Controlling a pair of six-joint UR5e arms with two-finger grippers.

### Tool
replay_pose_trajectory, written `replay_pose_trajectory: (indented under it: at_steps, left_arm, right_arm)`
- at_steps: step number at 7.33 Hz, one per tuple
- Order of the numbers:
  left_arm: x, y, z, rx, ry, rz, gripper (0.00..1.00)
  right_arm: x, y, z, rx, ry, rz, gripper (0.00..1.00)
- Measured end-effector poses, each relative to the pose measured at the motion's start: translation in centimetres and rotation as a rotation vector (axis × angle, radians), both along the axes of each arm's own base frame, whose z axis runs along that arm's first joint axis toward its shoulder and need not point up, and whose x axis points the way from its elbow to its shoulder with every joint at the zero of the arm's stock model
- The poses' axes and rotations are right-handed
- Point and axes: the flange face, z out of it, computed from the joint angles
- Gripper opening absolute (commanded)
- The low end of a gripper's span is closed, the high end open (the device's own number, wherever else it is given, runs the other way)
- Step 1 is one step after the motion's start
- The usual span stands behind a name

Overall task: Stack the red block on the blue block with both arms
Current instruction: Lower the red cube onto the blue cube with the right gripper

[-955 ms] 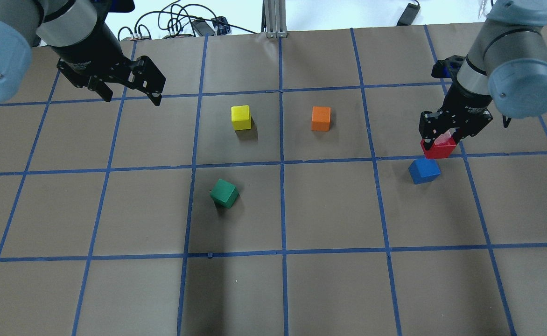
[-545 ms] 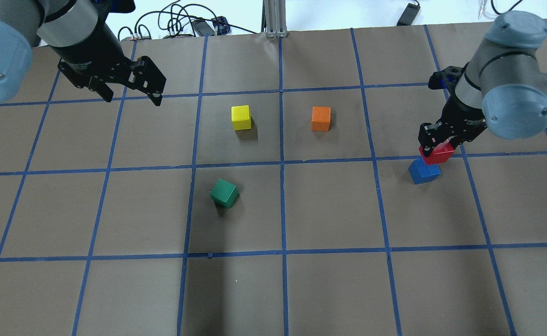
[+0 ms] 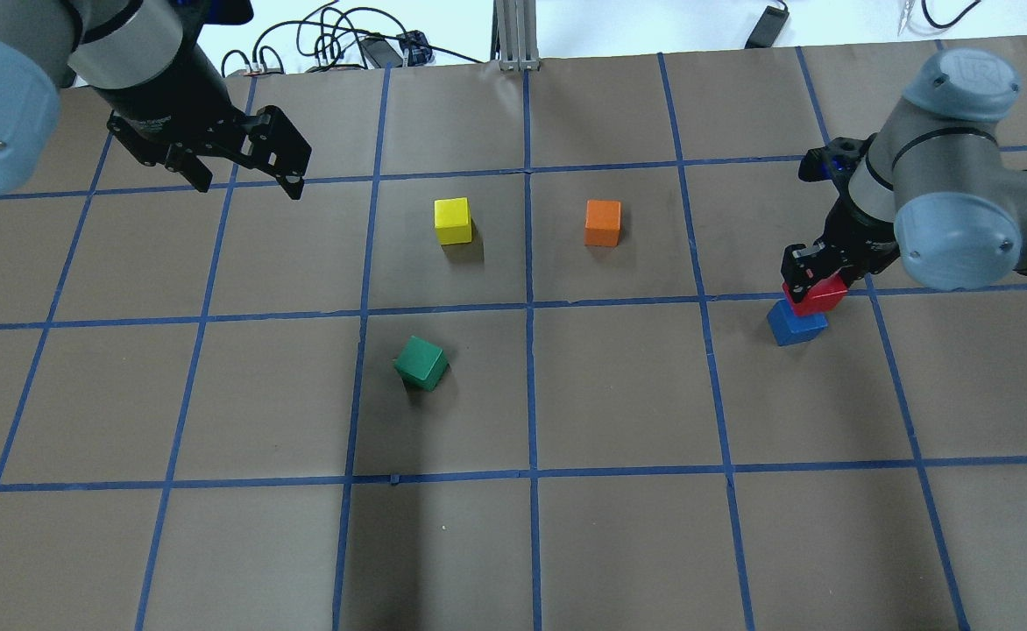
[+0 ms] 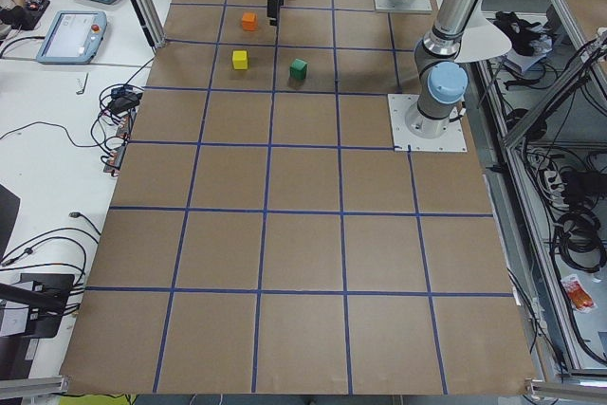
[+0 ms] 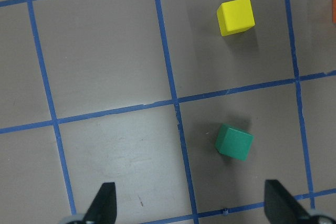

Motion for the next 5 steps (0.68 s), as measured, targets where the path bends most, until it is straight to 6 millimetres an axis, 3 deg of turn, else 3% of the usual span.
replay_pose_trajectory:
  at_steps: [5]
  left_arm:
    - [0.02,0.02,0.00,0.000,-0.002,0.000,1.00]
  right_arm:
    - [-0.05,0.79,-0.70,0.022,0.019,0.006,0.06]
